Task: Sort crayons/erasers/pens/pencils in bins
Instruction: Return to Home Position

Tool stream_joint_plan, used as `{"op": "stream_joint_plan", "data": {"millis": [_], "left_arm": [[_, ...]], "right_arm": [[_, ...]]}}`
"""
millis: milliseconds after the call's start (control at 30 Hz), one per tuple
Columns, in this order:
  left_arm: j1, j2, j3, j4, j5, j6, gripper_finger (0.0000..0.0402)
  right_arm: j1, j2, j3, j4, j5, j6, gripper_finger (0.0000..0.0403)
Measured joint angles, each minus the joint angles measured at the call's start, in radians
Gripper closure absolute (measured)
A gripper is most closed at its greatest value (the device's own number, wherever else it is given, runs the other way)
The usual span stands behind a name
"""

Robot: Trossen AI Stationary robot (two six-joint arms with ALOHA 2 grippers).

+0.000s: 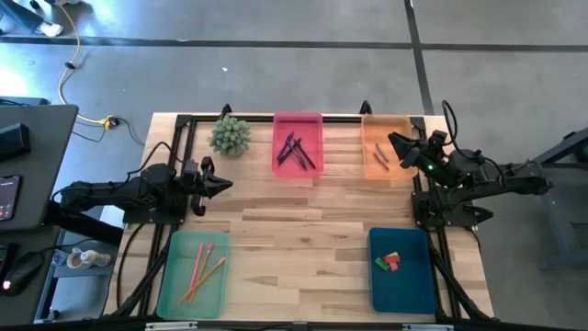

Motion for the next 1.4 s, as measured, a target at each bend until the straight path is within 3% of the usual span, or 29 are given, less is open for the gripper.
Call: {"op": "stream_joint_plan", "data": {"millis": [133, 500, 667, 900, 1133, 1400], "left_arm": [[0.0, 0.001, -0.048, 0.044, 0.002, -0.062, 0.0401], [0.0, 0.001, -0.046, 0.04, -0.035, -0.019, 0.0401], [-0.001, 0.001, -0.046, 0.038, -0.034, 0.05, 0.0401], [-0.001, 0.001, -0.046, 0.037, -0.034, 0.015, 0.0401], [-0.001, 0.001, -0.046, 0.037, -0.035, 0.015, 0.0401], [-0.001, 0.001, -0.045, 0.037, -0.034, 0.015, 0.0401]], "right_arm": [[0.0, 0.0, 0.0, 0.0, 0.0, 0.0, 0.021], [0.0, -0.013, 0.0, 0.003, -0.008, -0.007, 0.021], [0.001, -0.054, 0.0, 0.004, -0.051, -0.066, 0.021], [0.001, -0.126, 0.0, -0.012, -0.106, -0.183, 0.021], [0.001, -0.157, -0.019, -0.175, -0.265, -0.247, 0.021], [0.001, -0.222, -0.183, -0.195, -0.435, -0.254, 0.021]]}}
